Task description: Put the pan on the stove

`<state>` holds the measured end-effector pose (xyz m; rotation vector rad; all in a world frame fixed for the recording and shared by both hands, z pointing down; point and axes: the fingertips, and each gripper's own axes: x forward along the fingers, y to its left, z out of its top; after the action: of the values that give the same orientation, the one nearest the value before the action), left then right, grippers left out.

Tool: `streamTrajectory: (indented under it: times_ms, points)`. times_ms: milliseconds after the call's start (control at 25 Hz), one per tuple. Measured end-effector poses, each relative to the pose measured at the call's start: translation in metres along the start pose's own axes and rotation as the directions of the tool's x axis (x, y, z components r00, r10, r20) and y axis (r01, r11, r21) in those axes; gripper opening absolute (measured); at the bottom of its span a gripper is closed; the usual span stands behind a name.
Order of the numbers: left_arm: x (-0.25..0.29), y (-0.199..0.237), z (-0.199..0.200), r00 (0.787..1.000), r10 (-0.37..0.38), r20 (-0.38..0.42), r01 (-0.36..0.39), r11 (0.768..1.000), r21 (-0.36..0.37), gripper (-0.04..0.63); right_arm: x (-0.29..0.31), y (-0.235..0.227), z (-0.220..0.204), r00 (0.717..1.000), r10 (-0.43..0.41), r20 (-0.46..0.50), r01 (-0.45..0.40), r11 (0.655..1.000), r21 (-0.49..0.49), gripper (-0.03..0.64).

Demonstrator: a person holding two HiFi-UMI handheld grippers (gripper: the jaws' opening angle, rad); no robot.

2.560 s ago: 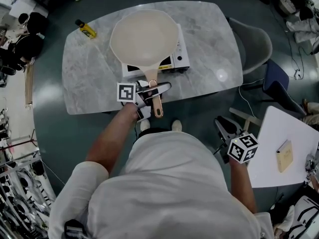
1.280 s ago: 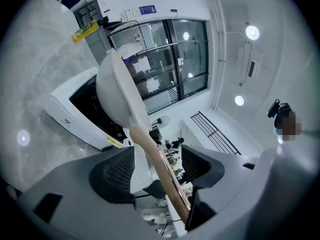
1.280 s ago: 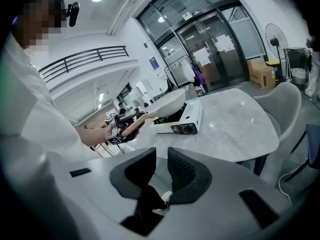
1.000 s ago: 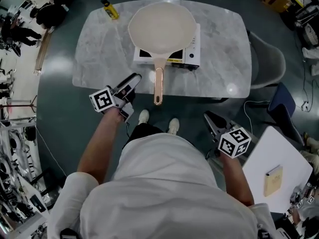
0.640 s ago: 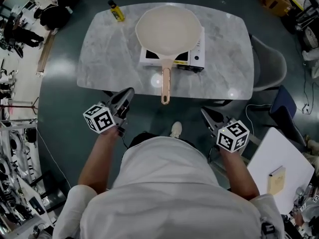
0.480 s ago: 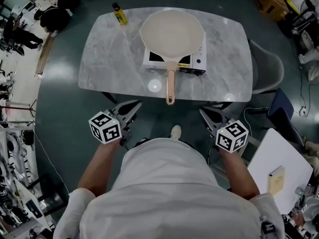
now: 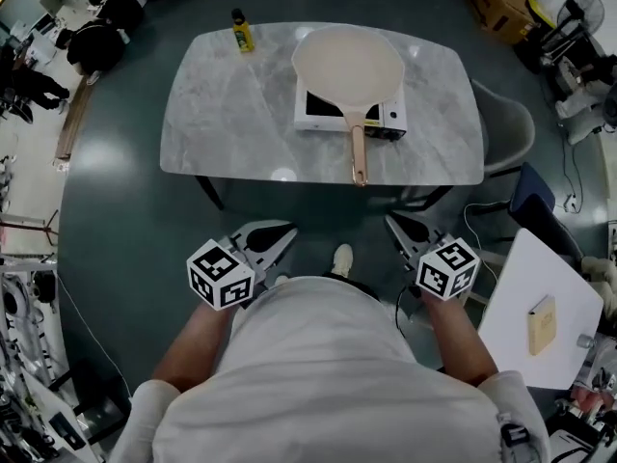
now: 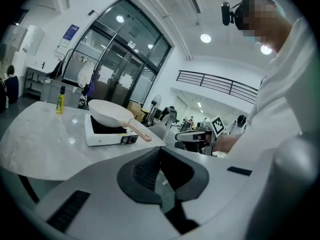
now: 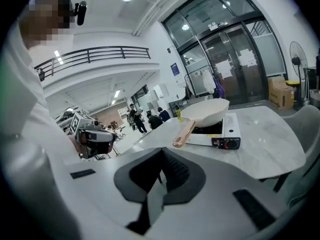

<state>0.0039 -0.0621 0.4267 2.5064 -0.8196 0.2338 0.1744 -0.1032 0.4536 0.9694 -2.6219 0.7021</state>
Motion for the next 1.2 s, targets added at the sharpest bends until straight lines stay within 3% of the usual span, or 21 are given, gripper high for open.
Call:
streamTrajectory:
  times_ms: [200, 480, 720, 1200]
  points:
    - [-0.043, -0.007, -0.011, 0.998, -0.038, 0.046, 0.041, 0.996, -0.076, 0.018, -0.002, 0.056, -0.018, 1.000, -0.008, 0.007, 0.008, 1.000, 0.000, 0.006]
    - [-0.079, -0.013, -0.040, 0.997, -0.073, -0.027, 0.073, 0.997, 0.026, 0.018, -0.006, 0.109, -0.043, 0.999, -0.041, 0.002, 0.041, 0.999, 0.006, 0.006]
    - [-0.094, -0.013, -0.052, 0.996, -0.089, -0.024, 0.089, 0.996, -0.003, 0.018, -0.006, 0.132, -0.050, 0.998, -0.057, -0.004, 0.057, 0.998, -0.011, 0.006]
    - [-0.111, -0.014, -0.061, 0.995, -0.095, -0.020, 0.095, 0.995, 0.008, 0.018, 0.003, 0.156, -0.054, 0.999, -0.050, -0.016, 0.049, 0.998, -0.034, 0.006]
